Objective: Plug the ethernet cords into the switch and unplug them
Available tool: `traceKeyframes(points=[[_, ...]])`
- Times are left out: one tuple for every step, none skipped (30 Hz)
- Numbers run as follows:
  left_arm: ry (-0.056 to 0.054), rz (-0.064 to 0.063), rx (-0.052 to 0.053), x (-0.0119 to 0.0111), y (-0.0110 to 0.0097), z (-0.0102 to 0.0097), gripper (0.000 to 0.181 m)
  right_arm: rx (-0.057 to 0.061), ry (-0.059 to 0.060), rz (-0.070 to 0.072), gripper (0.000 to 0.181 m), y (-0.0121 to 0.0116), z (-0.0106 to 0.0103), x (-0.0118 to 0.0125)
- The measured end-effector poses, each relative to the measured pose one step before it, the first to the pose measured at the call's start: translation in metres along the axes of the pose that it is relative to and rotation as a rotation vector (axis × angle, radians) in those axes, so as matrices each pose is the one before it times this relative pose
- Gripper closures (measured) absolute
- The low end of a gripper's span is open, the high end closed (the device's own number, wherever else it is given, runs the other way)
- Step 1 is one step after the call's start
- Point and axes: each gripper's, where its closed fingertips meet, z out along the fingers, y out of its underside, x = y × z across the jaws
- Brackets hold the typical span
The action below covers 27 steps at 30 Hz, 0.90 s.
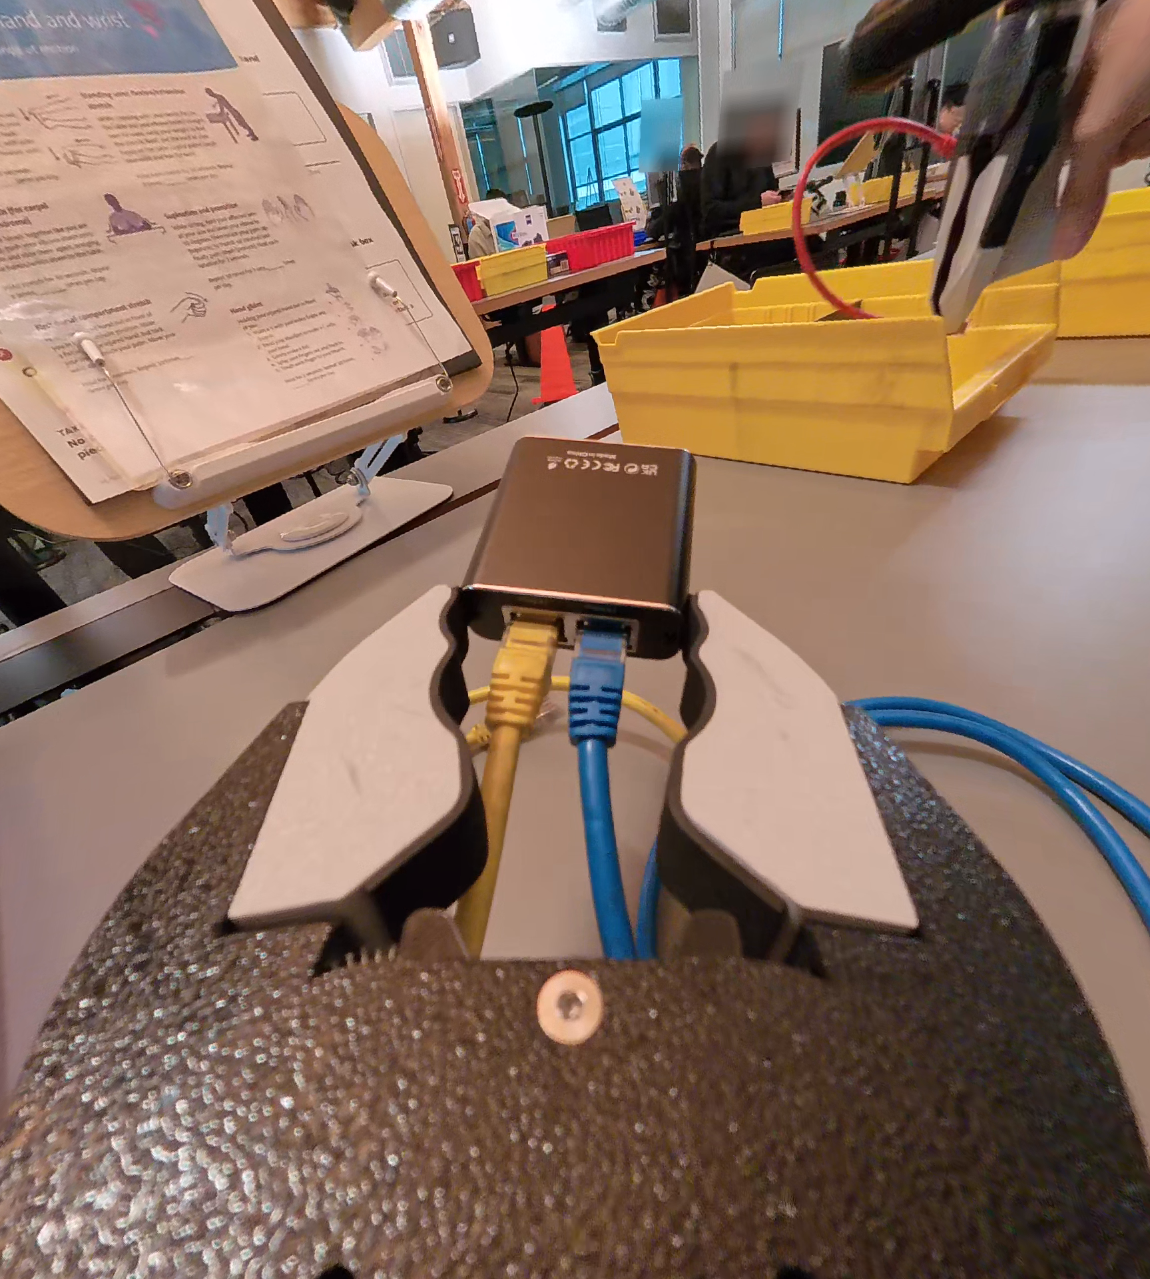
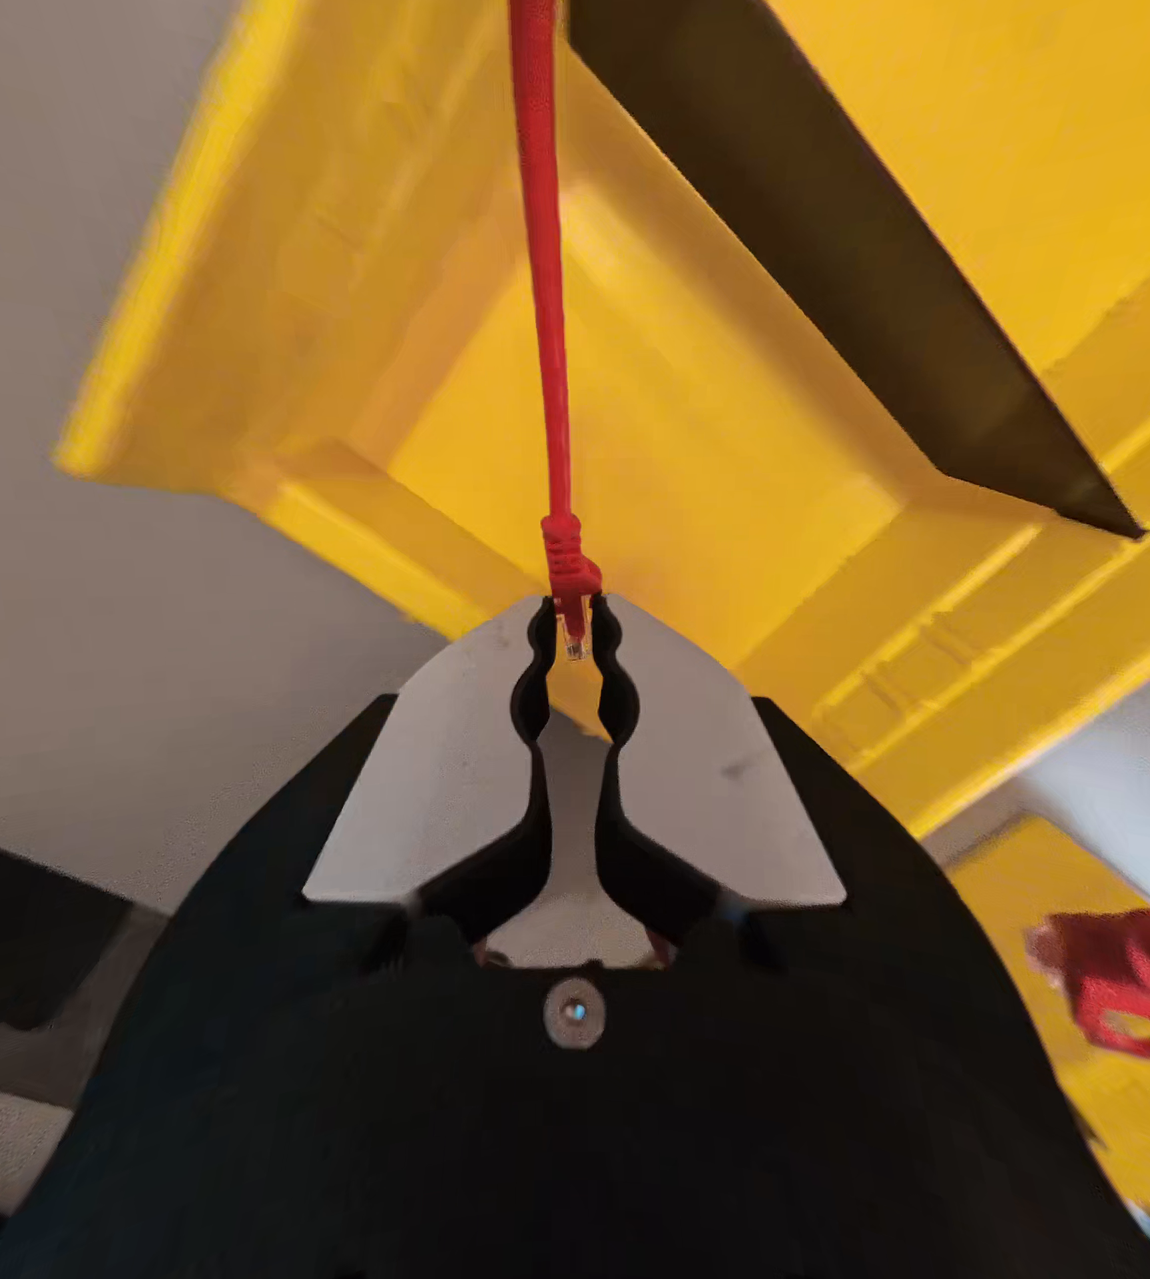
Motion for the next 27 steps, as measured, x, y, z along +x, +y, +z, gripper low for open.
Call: traceKeyframes(points=[[0.0026,-0.0003,-0.0007,0.00043,0.00007,0.00007,0.122,-0.0613,0.0543,-0.0304,0.171,0.00507,0.00572,0.01002],[0.0019,-0.0011,-0.0002,0.00021,0.00004,0.00006,0.122,-0.0593,0.032,-0.0419,0.171,0.00562,0.00592,0.00674],[0.0014,-0.0014,-0.0004,-0.00002,0.00011,0.00001,0.122,-0.0487,0.0325,-0.0645,0.171,0.00472,0.00608,0.00592],[0.0012,-0.0024,-0.0007,0.00003,0.00024,0.0,0.122,-0.0421,0.0507,-0.0689,0.171,0.00423,0.00529,0.00741],[0.0004,-0.0023,-0.0001,-0.00018,-0.00002,-0.00009,0.122,-0.0421,0.0311,-0.0407,0.171,0.00434,0.0047,0.00461],[0.0001,-0.0013,0.0009,-0.00006,-0.00008,-0.00007,0.122,-0.0209,0.0064,-0.0191,0.17,0.00088,0.00465,0.00145],[0.0007,-0.001,0.0005,-0.00003,-0.00003,-0.00001,0.122,0.009,0.0415,-0.0199,0.17,-0.00273,0.00359,0.00574],[0.002,-0.0015,-0.001,0.00032,0.00012,0.00013,0.122,0.0055,0.0679,-0.0114,0.17,-0.00129,0.00237,0.00918],[0.003,-0.0019,-0.0017,0.00046,0.00031,0.00027,0.122,-0.0026,0.0001,-0.0145,0.169,-0.0002,0.00354,-0.00037],[0.0037,-0.0016,-0.0021,0.00062,0.00033,0.00027,0.122,-0.0027,-0.0311,-0.0181,0.169,-0.00038,0.00394,-0.00517],[0.003,-0.0004,-0.0016,0.00054,0.00016,0.00022,0.122,-0.0141,-0.0027,-0.0138,0.168,0.00146,0.00264,-0.00079],[0.0017,0.0006,-0.001,0.00026,0.0003,0.00016,0.122,-0.0173,0.0058,-0.0039,0.168,0.00203,0.00123,0.00122],[0.0018,-0.0008,-0.0006,0.00018,0.00018,0.00004,0.122,-0.0004,-0.0391,0.0046,0.167,-0.00006,0.00034,-0.00451],[0.0024,-0.0026,-0.0002,0.0001,0.00009,-0.00001,0.122,0.0117,-0.0431,0.0055,0.169,-0.00068,-0.00128,-0.0043],[0.0027,-0.0031,-0.0004,0.00015,0.00021,0.00008,0.122,0.0212,0.0029,0.0078,0.171,-0.00073,-0.00245,0.00255],[0.0011,-0.0018,0.0,-0.00003,0.00004,0.00003,0.122,0.0258,-0.0043,0.0014,0.173,-0.00066,-0.00327,0.00155],[0.0014,-0.0003,0.0001,0.00008,0.0,0.00008,0.122,0.0233,-0.0405,-0.011,0.175,-0.00016,-0.00343,-0.0041],[0.002,0.0006,-0.001,0.00038,0.00018,0.00018,0.122,0.0028,-0.0254,-0.0121,0.177,0.00331,-0.00316,-0.00221],[0.0012,0.0016,-0.0014,0.00028,0.00011,0.00017,0.122,-0.0256,0.0121,-0.0058,0.178,0.00701,-0.00275,0.00333],[0.0004,0.0015,-0.0008,0.00013,0.00017,0.00009,0.122,-0.0385,0.032,0.005,0.176,0.00872,-0.00174,0.00598],[0.0007,0.0004,-0.0007,0.00013,0.00007,0.00007,0.122,-0.034,0.0188,0.0124,0.174,0.00801,-0.00087,0.00357],[0.0005,-0.0003,-0.0003,0.00006,0.00003,0.00008,0.122,-0.0161,0.0008,0.0128,0.172,0.00587,-0.00134,0.00118],[0.0,-0.0006,0.0005,-0.00012,-0.00003,-0.0001,0.122,0.0178,-0.0041,0.0157,0.169,0.00174,-0.00231,0.00036],[0.0006,-0.0009,0.0006,-0.00005,-0.00004,-0.00001,0.122,0.0458,-0.0111,0.0238,0.167,-0.0019,-0.00306,-0.0007],[0.0005,-0.0006,0.0003,0.00004,-0.00002,-0.0001,0.122,0.0483,-0.0188,0.0298,0.164,-0.0021,-0.00363,-0.00154],[-0.0002,0.0,0.0005,-0.00003,-0.00007,0.00004,0.122,0.0409,-0.0001,0.0362,0.162,-0.00106,-0.00403,0.00149],[-0.0002,0.0002,0.0,-0.00003,0.0,0.0,0.122,0.033,0.0069,0.0359,0.162,-0.00026,-0.00407,0.00215]])
